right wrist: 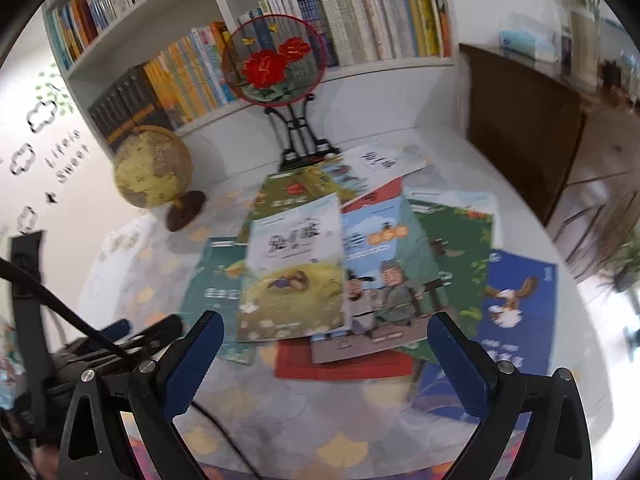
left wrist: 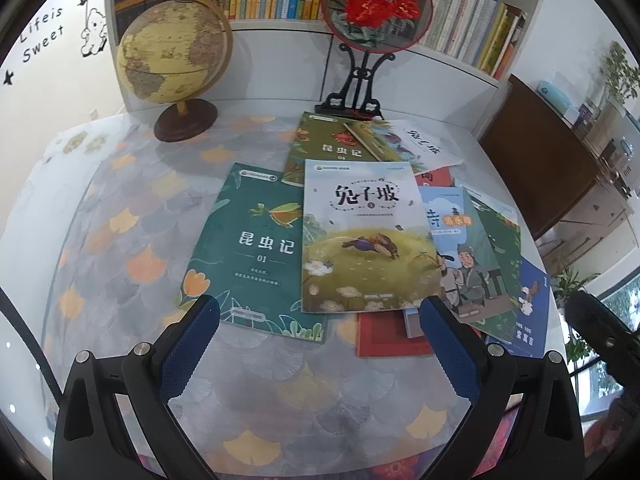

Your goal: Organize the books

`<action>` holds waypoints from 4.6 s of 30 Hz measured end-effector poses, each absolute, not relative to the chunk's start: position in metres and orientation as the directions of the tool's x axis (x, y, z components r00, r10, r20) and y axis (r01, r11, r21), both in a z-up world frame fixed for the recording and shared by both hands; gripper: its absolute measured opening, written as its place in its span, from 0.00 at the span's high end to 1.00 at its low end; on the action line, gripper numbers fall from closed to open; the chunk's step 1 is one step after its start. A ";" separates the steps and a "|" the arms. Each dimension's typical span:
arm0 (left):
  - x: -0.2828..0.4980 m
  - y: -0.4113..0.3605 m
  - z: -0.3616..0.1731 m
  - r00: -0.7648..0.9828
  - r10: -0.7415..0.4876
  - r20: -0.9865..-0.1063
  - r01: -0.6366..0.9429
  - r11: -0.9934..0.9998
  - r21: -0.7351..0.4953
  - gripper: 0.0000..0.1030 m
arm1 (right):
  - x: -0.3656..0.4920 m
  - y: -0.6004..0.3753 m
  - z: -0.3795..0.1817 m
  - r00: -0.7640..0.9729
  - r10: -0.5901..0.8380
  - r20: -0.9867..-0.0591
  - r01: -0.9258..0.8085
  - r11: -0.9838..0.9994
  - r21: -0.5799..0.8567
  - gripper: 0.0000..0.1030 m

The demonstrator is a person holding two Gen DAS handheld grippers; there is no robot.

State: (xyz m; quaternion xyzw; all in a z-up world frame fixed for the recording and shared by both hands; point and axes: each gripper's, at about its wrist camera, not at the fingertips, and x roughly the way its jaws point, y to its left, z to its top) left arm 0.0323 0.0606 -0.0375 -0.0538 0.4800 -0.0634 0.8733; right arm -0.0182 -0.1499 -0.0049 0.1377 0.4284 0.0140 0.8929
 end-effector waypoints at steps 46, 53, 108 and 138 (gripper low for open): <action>0.128 0.041 -0.172 0.280 -0.277 -0.919 0.296 0.936 -0.192 0.01 | 0.112 -0.118 -0.154 0.394 -0.024 -0.919 -0.085 0.994 -0.062 0.33; 0.125 0.035 -0.172 0.273 -0.251 -0.929 0.342 0.927 -0.150 0.02 | 0.113 -0.112 -0.154 0.380 0.022 -0.925 -0.120 0.992 -0.026 0.38; 0.142 0.069 -0.175 0.139 -0.816 -0.561 0.095 0.574 -0.813 0.14 | 0.110 -0.149 -0.153 0.343 0.385 -0.856 -0.060 0.919 0.390 0.51; 0.264 0.048 -0.186 0.332 -0.204 -0.921 0.331 0.939 -0.088 0.07 | 0.123 -0.134 -0.152 0.364 0.107 -0.925 -0.105 0.992 0.074 0.34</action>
